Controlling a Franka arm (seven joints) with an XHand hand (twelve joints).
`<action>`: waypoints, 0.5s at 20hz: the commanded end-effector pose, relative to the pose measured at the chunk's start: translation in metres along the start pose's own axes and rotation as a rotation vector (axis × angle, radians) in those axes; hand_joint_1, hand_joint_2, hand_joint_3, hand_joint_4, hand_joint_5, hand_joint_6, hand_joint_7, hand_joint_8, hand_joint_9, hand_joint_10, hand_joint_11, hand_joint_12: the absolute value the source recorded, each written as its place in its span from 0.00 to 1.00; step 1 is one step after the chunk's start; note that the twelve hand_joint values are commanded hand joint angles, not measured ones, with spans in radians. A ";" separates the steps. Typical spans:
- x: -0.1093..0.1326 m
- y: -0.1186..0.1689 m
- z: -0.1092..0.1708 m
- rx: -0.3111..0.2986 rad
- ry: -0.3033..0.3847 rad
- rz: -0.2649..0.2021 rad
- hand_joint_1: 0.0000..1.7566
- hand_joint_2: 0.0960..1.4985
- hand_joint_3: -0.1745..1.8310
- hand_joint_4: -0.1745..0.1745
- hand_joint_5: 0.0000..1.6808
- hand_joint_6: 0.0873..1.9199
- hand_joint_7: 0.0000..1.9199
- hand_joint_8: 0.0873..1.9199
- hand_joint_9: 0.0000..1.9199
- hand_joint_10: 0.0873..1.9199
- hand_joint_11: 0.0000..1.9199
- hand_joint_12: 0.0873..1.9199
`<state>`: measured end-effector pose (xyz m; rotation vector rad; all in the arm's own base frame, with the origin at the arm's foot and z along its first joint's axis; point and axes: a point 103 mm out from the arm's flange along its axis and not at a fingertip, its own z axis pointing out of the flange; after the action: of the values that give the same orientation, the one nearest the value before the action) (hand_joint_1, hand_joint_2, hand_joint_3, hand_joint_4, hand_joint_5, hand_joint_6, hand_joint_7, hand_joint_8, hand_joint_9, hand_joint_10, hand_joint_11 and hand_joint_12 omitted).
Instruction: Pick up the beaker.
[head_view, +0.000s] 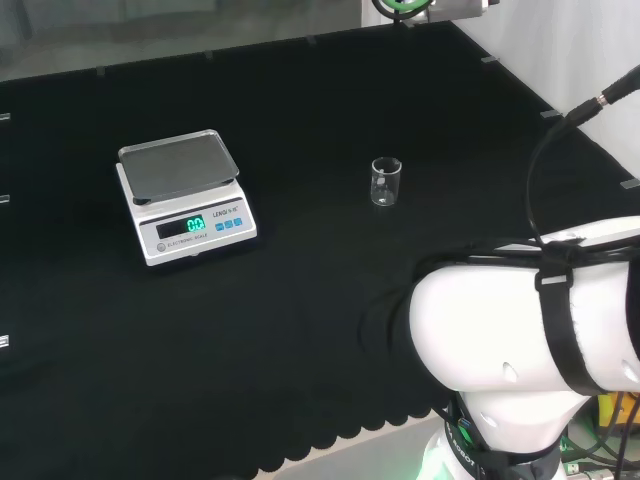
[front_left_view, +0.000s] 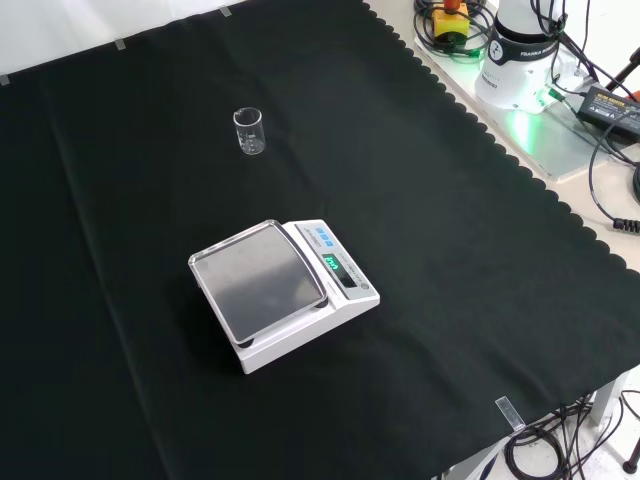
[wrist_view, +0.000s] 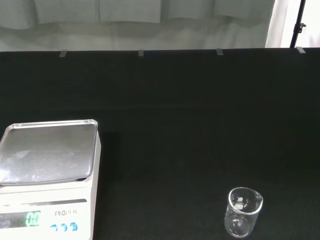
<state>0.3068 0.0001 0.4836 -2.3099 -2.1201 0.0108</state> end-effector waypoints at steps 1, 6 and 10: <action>0.011 0.000 0.000 -0.001 0.001 -0.018 0.17 0.64 0.06 0.39 0.03 0.00 0.02 0.17 0.02 0.21 0.03 0.74; -0.012 0.007 0.003 -0.014 -0.005 -0.018 0.15 0.64 0.06 0.41 0.00 0.00 0.00 0.12 0.00 0.17 0.00 0.75; 0.015 0.011 0.008 -0.008 0.008 -0.004 0.15 0.64 0.06 0.41 0.00 0.00 0.00 0.13 0.00 0.18 0.00 0.75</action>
<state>0.3216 0.0027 0.4703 -2.2807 -2.1138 0.0319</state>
